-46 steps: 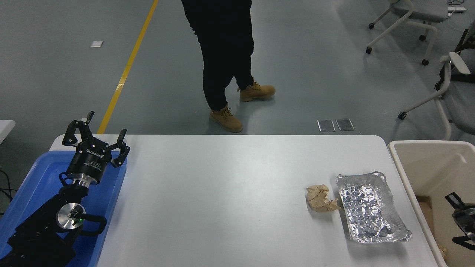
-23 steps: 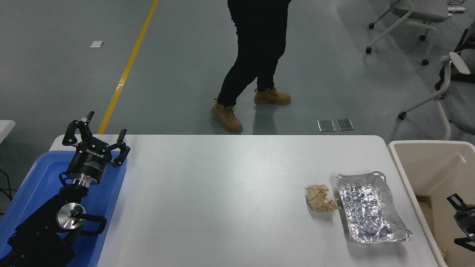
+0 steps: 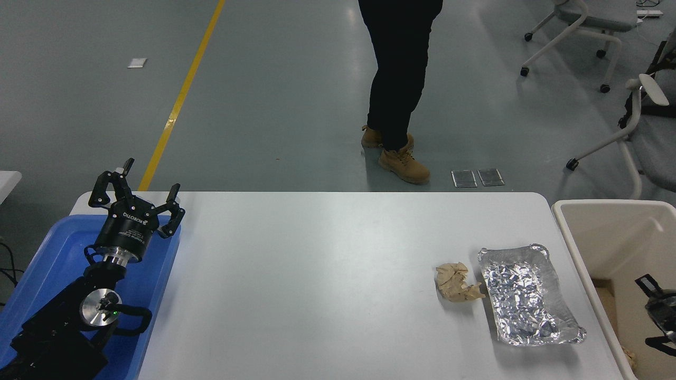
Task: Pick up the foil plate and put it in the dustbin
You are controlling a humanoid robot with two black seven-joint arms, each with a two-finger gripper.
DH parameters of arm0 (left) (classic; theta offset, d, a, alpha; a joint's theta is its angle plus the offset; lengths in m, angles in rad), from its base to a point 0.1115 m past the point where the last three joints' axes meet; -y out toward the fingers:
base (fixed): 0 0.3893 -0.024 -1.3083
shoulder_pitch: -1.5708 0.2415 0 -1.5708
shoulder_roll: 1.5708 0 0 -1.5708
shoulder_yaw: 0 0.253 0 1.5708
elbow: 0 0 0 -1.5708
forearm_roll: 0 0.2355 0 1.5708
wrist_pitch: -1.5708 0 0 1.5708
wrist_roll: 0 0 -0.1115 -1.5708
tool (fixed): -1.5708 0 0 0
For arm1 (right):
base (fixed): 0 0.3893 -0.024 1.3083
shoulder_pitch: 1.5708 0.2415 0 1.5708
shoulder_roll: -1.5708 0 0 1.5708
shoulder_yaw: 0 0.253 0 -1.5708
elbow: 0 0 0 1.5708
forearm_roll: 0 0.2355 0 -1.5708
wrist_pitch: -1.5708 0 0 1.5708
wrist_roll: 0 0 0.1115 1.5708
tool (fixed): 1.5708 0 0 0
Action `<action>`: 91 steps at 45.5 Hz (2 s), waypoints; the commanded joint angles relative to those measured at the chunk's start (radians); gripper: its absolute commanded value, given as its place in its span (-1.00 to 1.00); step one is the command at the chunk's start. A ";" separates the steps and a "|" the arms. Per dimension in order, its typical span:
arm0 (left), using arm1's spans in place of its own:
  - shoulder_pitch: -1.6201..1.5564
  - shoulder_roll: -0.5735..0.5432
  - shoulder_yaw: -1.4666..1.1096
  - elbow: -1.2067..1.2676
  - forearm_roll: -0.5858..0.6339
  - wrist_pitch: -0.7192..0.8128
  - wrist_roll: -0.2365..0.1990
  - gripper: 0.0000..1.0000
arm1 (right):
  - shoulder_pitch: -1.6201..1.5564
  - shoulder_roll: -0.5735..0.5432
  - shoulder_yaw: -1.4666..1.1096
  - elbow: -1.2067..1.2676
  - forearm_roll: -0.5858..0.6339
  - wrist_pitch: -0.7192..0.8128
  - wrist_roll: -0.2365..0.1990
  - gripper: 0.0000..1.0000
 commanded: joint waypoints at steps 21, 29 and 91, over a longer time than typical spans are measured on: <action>0.000 0.000 0.000 0.000 0.000 0.000 0.002 0.97 | 0.438 -0.238 -0.101 0.462 -0.019 -0.030 -0.001 1.00; 0.000 0.000 -0.001 0.000 0.000 0.000 0.002 0.97 | 0.727 -0.240 -0.361 0.686 -0.007 -0.029 -0.004 1.00; 0.000 0.000 -0.001 0.000 0.000 0.000 0.002 0.97 | 1.837 -0.031 -0.656 1.552 -0.005 0.600 -0.003 1.00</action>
